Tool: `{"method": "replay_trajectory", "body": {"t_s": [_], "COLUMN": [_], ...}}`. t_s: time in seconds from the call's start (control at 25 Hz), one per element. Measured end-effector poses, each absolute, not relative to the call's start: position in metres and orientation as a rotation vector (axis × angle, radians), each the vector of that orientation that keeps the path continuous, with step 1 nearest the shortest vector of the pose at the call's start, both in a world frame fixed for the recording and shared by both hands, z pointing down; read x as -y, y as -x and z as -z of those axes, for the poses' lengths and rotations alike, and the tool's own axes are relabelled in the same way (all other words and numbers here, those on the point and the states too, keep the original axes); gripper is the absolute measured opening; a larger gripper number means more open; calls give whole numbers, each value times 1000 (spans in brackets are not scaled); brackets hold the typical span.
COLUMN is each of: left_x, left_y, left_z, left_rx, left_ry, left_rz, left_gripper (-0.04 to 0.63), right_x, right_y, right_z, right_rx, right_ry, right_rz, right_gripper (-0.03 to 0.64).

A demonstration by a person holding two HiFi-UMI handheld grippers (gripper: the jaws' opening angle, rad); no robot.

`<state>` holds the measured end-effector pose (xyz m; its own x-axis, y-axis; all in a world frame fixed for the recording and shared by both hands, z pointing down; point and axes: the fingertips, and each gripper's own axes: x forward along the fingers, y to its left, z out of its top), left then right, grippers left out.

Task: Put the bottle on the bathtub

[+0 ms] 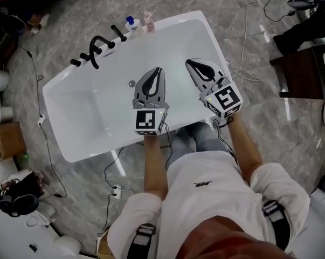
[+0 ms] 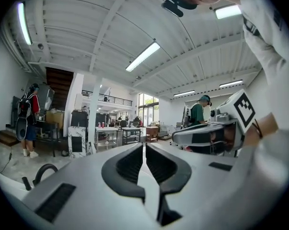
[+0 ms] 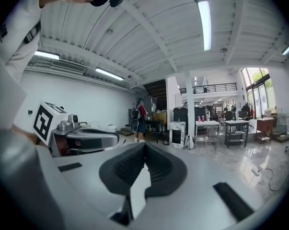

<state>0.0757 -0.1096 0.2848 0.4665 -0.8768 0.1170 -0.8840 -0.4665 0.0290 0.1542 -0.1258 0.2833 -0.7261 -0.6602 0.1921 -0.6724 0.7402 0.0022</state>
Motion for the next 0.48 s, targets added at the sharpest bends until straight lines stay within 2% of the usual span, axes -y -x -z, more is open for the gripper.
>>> {"method": "replay_trajectory", "body": {"t_s": [0.48], "left_x": [44], "left_y": [-69], "left_z": [-257], "left_rx": [1485], "left_ry": [-2685], "left_rz": [-135], "left_gripper": [12], "right_x": [54], "right_y": [-139], "right_z": [-260], "right_rx": [2765], "right_ry": [-1085], "right_rz": [-117], "right_gripper": [-5]}}
